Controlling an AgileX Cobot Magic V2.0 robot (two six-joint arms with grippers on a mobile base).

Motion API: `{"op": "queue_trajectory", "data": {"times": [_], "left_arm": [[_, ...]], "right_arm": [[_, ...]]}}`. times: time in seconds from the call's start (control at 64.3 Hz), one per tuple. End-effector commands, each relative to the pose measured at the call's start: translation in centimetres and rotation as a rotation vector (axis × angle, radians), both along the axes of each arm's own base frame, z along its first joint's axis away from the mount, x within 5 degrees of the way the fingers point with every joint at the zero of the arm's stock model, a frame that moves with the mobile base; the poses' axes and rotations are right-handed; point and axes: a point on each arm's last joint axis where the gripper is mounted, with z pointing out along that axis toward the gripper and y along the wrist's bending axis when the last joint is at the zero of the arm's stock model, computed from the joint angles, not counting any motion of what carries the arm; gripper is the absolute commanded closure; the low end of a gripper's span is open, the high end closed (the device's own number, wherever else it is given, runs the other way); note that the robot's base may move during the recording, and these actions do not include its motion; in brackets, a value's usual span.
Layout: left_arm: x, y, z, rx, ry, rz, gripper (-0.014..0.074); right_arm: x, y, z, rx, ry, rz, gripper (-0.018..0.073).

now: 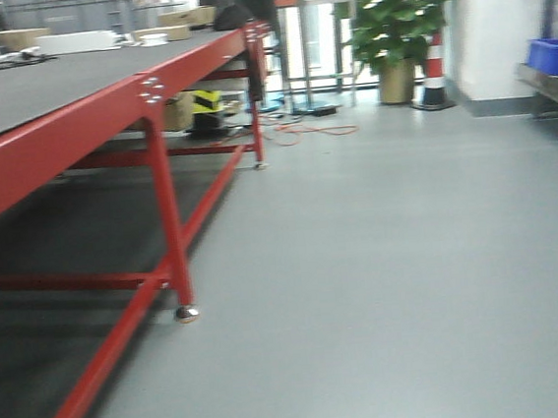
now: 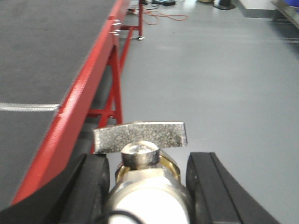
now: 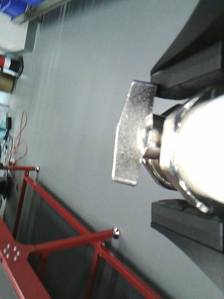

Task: Place valve from conveyor to right shelf box
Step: 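Drive the base along the red conveyor frame toward the shelf rack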

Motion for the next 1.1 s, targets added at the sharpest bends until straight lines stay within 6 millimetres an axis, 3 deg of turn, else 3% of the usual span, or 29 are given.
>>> {"op": "queue_trajectory", "data": {"times": [0.0, 1.089], "left_arm": [[-0.3, -0.15, 0.94, -0.013, -0.077, -0.006, 0.0708], [-0.3, -0.15, 0.94, -0.013, -0.077, -0.006, 0.0708]], "right_arm": [[-0.1, -0.13, 1.11, -0.003, -0.095, -0.013, 0.0712], [-0.1, -0.13, 1.11, -0.003, -0.095, -0.013, 0.0712]]}}
